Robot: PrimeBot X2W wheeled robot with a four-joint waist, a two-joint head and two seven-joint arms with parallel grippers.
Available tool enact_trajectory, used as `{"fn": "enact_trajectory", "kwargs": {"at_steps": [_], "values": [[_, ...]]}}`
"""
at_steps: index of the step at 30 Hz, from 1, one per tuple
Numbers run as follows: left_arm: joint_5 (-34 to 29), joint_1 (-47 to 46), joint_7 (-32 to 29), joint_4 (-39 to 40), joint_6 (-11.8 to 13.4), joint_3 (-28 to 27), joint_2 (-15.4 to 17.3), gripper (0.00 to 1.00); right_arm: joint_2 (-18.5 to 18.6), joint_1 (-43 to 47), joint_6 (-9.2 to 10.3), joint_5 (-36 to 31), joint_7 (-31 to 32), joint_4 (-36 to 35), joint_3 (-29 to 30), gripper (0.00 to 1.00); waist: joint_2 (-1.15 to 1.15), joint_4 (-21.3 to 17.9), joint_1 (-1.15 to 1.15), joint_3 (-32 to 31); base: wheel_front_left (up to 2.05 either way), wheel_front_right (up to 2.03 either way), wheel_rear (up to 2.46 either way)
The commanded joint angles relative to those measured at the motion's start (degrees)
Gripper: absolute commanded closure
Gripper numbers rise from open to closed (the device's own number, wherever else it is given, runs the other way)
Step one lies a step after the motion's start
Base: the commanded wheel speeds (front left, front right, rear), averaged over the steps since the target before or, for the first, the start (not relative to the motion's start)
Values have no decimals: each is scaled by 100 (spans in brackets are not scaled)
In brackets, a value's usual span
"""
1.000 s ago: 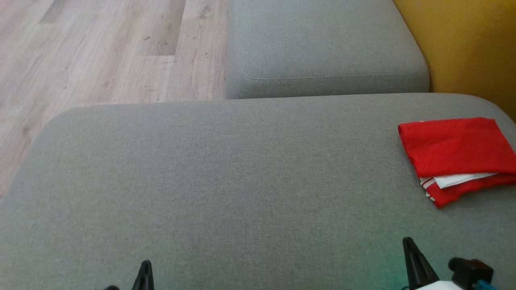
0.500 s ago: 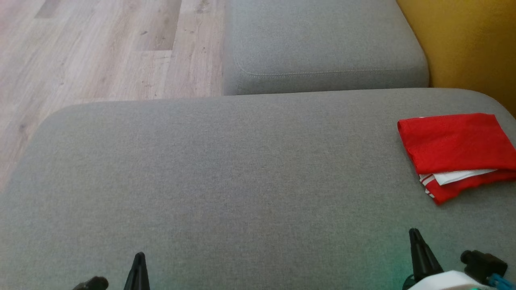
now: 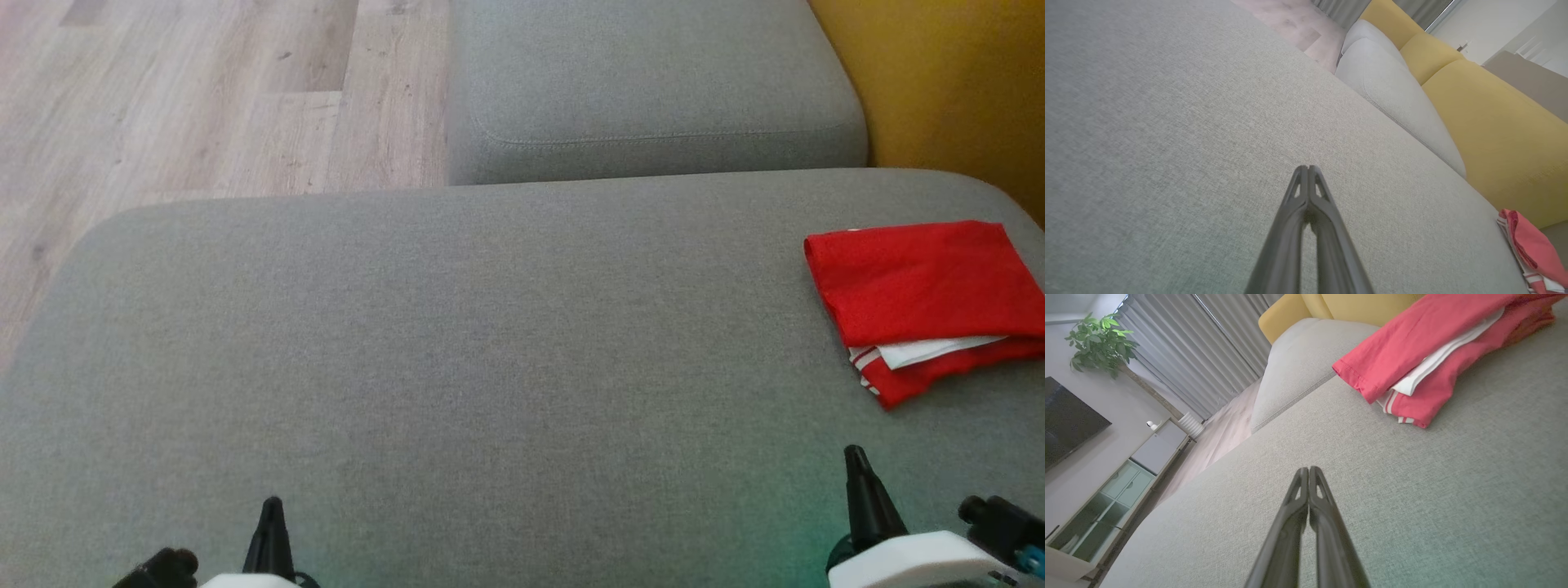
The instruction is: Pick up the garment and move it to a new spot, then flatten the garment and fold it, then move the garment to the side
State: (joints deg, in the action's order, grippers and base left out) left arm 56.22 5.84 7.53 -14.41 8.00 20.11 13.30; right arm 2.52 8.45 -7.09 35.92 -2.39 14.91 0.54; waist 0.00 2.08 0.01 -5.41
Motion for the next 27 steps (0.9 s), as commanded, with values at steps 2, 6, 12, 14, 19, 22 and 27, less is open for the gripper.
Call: {"fn": "enact_trajectory", "kwargs": {"at_steps": [2, 6, 12, 14, 19, 22, 27], "values": [[163, -335, -57, 150, -97, -245, -26, 100, 20, -359, -14, 259, 61, -164, 20, 100, 0, -7, 0, 17, 0, 0, 0], [333, -377, -120, 145, -168, -361, -74, 100, 21, -413, -15, 522, 101, -160, 48, 100, 0, -17, -1, 44, 0, 0, 0], [588, -440, -216, 138, -275, -535, -146, 100, 23, -494, -17, 916, 161, -155, 90, 100, 0, -31, -1, 84, 0, 0, 0], [672, -461, -248, 135, -310, -593, -170, 100, 24, -521, -18, 1047, 181, -153, 104, 100, 0, -36, -1, 97, 0, 0, 0], [883, -514, -328, 128, -398, -737, -230, 100, 25, -588, -19, 1373, 231, -149, 138, 100, 0, -49, -1, 130, 0, 0, 0], [1010, -545, -376, 124, -451, -825, -266, 100, 26, -628, -20, 1570, 261, -146, 159, 100, 0, -56, -1, 149, 0, 0, 0], [1179, -588, -441, 118, -522, -941, -314, 100, 27, -682, -21, 1833, 301, -142, 187, 100, 0, -66, -1, 176, 0, 0, 0]]}}
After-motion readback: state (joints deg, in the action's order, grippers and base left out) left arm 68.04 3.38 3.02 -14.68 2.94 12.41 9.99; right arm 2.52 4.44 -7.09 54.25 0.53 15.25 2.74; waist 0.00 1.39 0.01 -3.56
